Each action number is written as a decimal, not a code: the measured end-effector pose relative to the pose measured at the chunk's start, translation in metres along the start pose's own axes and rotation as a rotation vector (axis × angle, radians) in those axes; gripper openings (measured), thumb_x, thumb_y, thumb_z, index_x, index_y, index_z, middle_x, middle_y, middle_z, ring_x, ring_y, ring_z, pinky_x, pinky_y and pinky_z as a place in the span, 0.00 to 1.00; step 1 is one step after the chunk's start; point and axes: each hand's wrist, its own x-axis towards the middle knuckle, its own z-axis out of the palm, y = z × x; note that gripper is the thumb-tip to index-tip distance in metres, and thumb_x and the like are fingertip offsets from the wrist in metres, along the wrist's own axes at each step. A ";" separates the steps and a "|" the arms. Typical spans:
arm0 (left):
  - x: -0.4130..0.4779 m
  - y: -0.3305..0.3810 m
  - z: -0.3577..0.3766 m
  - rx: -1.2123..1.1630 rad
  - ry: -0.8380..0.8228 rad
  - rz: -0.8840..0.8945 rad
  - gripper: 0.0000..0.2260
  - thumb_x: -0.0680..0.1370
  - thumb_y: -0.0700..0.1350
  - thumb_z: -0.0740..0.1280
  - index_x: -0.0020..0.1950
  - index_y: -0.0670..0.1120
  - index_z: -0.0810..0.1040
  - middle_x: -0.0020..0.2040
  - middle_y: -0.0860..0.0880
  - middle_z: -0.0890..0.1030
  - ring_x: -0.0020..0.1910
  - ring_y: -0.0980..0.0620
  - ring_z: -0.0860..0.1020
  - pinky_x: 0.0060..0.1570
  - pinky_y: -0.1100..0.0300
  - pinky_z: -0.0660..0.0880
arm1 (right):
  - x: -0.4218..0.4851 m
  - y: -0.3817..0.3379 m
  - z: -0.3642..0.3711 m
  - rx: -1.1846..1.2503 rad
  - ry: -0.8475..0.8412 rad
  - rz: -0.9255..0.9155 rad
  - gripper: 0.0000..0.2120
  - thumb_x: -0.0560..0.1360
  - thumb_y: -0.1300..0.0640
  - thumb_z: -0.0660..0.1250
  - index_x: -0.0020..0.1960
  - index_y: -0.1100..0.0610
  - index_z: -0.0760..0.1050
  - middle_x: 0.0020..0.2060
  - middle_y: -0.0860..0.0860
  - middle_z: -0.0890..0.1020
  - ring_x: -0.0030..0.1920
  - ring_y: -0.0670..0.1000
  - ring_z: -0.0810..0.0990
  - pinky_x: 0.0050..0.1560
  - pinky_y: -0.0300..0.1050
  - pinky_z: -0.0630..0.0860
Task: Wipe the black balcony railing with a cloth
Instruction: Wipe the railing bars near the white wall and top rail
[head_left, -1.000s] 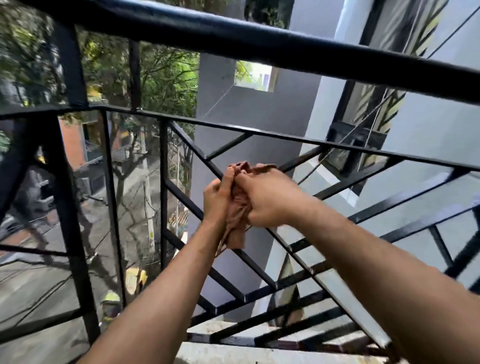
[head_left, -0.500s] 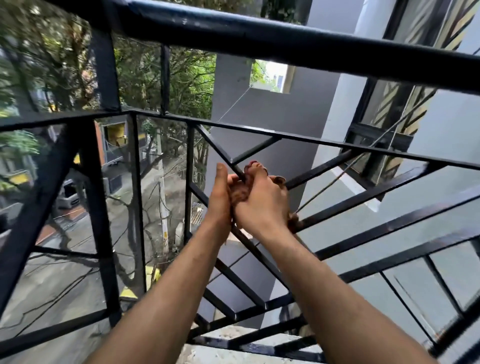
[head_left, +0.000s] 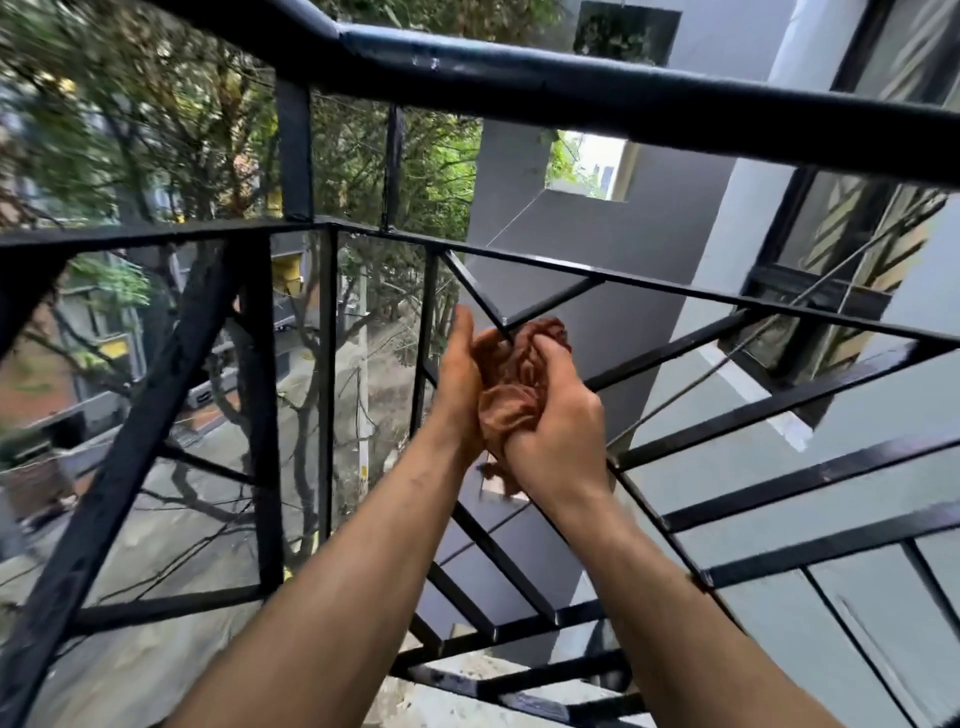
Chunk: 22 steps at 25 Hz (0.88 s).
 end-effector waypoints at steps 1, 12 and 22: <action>0.001 0.003 -0.002 -0.003 0.005 -0.001 0.39 0.81 0.67 0.53 0.62 0.31 0.78 0.59 0.31 0.79 0.57 0.36 0.80 0.63 0.45 0.76 | 0.003 0.002 -0.002 0.069 0.113 -0.069 0.29 0.74 0.56 0.74 0.72 0.57 0.71 0.58 0.54 0.82 0.58 0.52 0.81 0.64 0.46 0.78; -0.002 0.006 -0.021 -0.218 -0.024 0.089 0.25 0.81 0.60 0.57 0.67 0.43 0.78 0.59 0.40 0.81 0.59 0.42 0.80 0.64 0.47 0.72 | 0.086 -0.072 0.017 -0.574 -0.307 0.114 0.19 0.77 0.50 0.64 0.64 0.58 0.69 0.61 0.59 0.79 0.63 0.64 0.76 0.62 0.54 0.72; -0.025 -0.010 -0.051 0.380 0.677 0.527 0.15 0.79 0.47 0.63 0.32 0.48 0.75 0.28 0.50 0.74 0.29 0.49 0.72 0.29 0.58 0.70 | 0.038 0.006 0.018 -0.542 -0.028 -0.433 0.24 0.71 0.61 0.72 0.67 0.62 0.75 0.61 0.60 0.76 0.64 0.62 0.72 0.68 0.60 0.72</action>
